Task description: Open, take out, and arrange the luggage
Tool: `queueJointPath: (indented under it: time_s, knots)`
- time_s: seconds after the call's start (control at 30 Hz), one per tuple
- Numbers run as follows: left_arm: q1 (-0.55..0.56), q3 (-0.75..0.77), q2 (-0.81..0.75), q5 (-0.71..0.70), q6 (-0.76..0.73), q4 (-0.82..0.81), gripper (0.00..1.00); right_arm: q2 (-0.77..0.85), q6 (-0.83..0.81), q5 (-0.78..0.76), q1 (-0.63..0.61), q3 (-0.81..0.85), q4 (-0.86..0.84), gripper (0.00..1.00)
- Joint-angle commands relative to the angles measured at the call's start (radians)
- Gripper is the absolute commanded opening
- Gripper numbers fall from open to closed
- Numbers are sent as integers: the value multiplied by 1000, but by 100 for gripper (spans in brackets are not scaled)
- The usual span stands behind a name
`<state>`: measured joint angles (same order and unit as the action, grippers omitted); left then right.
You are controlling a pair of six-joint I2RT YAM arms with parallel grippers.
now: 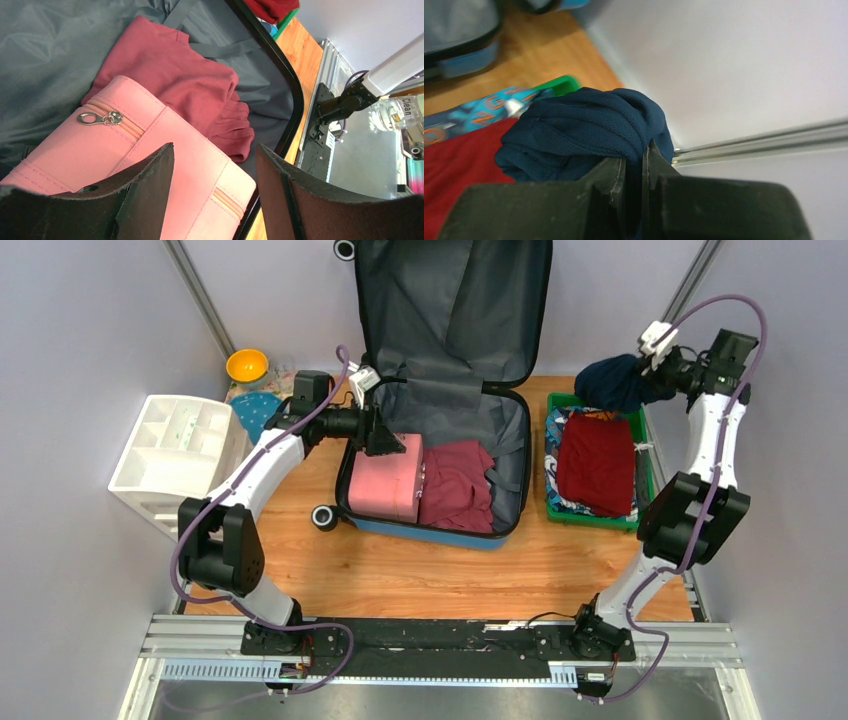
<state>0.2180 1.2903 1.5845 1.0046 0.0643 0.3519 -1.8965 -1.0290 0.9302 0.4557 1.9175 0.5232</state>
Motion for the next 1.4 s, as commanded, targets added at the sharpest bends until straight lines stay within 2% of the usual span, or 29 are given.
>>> queueJointPath:
  time_s: [0.0, 0.2, 0.27, 0.4, 0.57, 0.67, 0.7, 0.77, 0.8, 0.83, 0.87, 0.9, 0.97, 1.03, 1.07, 1.1, 1.13, 1.17, 1.27, 1.37]
  knots:
    - [-8, 30, 14, 12, -6, -11, 69, 206, -316, 87, -14, -154, 191, 0]
    - [-8, 40, 31, 31, 25, -45, 69, 333, -497, -8, -14, -366, 421, 0]
    - [-6, 40, 29, 34, 22, -44, 69, 381, -490, -43, -14, -397, 437, 0]
    - [-6, 32, 25, 42, 19, -44, 69, 427, -554, -122, -14, -436, 588, 0]
    - [-8, 23, 20, 45, 23, -51, 69, 467, -548, -171, -58, -604, 663, 0]
    - [-6, 27, 11, 32, -1, -27, 68, 490, -537, -229, -68, -695, 640, 37]
    - [-8, 29, 9, 28, -9, -18, 69, 490, -523, -261, -66, -696, 640, 56]
    - [-8, 35, 2, 16, -41, 13, 69, 467, -487, -281, -65, -661, 702, 69]
    - [-8, 40, -3, 12, -55, 24, 69, 452, -470, -271, -65, -573, 745, 77]
    - [-8, 41, -6, -1, -63, 32, 69, 433, -456, -255, -63, -516, 799, 78]
    - [-8, 47, -12, -9, -93, 50, 69, 384, -447, -236, -63, -456, 928, 78]
    - [-6, 50, -18, -15, -107, 58, 69, 357, -435, -190, -63, -314, 989, 78]
    - [-6, 53, -27, -34, -141, 78, 69, 289, -332, -142, -63, -202, 1079, 78]
    - [-8, 47, -44, -47, -165, 91, 69, 264, -275, -79, -63, -137, 1084, 78]
    - [-8, 44, -49, -53, -173, 93, 69, 254, -261, -61, -66, -146, 1053, 76]
    - [-6, 38, -53, -60, -178, 94, 69, 255, -174, -68, -72, -167, 1001, 73]
    - [-8, 32, -60, -70, -184, 98, 69, 258, -130, -95, -92, -240, 941, 70]
    - [-6, 30, -61, -75, -190, 101, 69, 272, -103, -125, -101, -283, 819, 65]
    - [-8, 30, -67, -93, -213, 122, 69, 290, -62, -244, -117, -460, 645, 63]
    - [-8, 32, -72, -107, -228, 139, 69, 261, -68, -399, -115, -540, 577, 65]
